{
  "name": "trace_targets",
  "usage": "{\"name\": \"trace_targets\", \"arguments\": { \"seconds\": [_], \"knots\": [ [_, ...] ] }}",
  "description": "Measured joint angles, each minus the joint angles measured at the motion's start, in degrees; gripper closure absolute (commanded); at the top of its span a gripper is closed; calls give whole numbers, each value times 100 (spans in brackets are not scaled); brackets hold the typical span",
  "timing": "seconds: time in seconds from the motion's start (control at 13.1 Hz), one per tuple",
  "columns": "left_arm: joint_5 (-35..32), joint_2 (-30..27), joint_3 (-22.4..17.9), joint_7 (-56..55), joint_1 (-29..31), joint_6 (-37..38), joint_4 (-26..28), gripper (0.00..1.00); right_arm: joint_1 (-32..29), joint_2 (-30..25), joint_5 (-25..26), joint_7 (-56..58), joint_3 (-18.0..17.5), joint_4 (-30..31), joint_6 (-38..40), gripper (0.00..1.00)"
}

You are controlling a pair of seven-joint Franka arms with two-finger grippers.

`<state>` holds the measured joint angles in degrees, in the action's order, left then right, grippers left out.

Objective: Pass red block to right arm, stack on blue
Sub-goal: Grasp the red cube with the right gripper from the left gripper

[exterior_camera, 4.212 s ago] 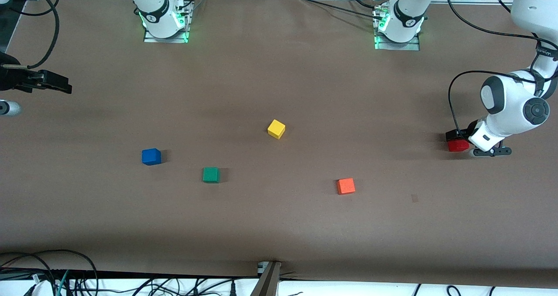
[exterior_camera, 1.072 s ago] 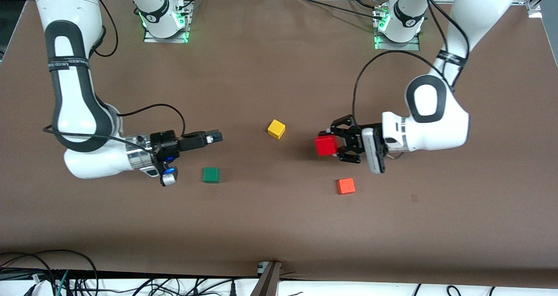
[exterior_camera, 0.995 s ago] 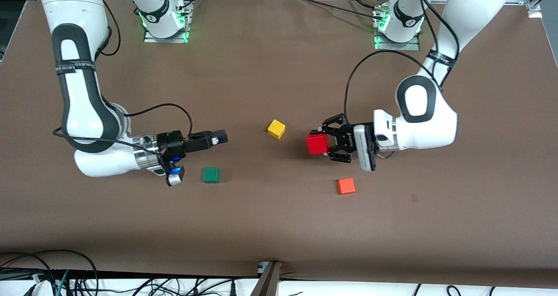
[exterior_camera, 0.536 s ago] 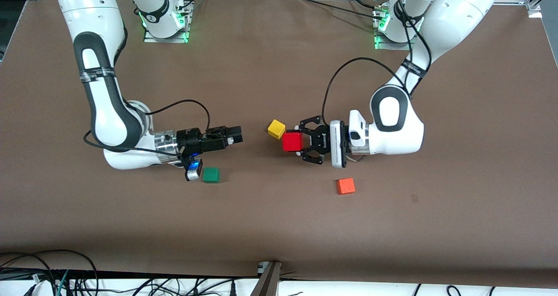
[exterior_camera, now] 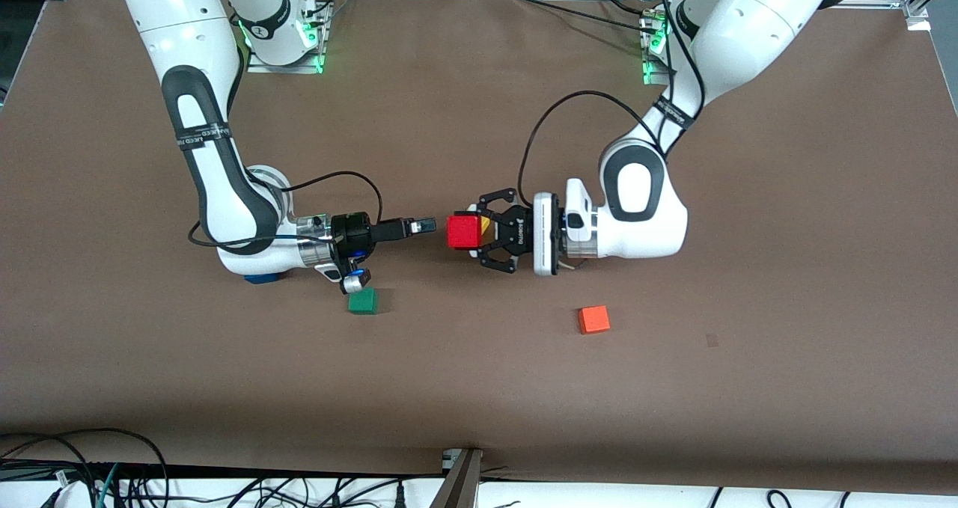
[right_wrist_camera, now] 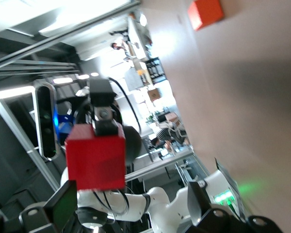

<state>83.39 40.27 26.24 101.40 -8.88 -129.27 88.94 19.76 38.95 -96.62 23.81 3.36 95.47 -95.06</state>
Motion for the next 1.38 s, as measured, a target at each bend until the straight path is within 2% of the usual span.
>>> {"name": "trace_targets", "arguments": {
  "seconds": [0.15, 0.54, 1.0, 1.07, 1.15, 1.23, 1.38],
  "knots": [
    [37, 1, -1, 25, -67, -93, -3, 100, 5, 0, -339, 235, -5, 99, 28, 0],
    [37, 4, -16, 26, -84, -94, -12, 100, 6, -18, -698, 317, -41, 213, 169, 0],
    [73, 5, -13, 26, -151, -153, -13, 100, 24, -24, -862, 354, -132, 213, 96, 1],
    [126, 6, -13, 26, -187, -180, -13, 100, 28, -25, -908, 354, -143, 213, 57, 8],
    [137, 6, -13, 26, -224, -198, -13, 100, 36, -28, -987, 359, -186, 213, -20, 34],
    [142, 6, -13, 26, -247, -215, -14, 100, 54, -39, -1033, 365, -234, 213, -100, 64],
    [201, 7, -12, 25, -258, -221, -14, 100, 84, -76, -1053, 369, -266, 213, -160, 74]
  ]
}}
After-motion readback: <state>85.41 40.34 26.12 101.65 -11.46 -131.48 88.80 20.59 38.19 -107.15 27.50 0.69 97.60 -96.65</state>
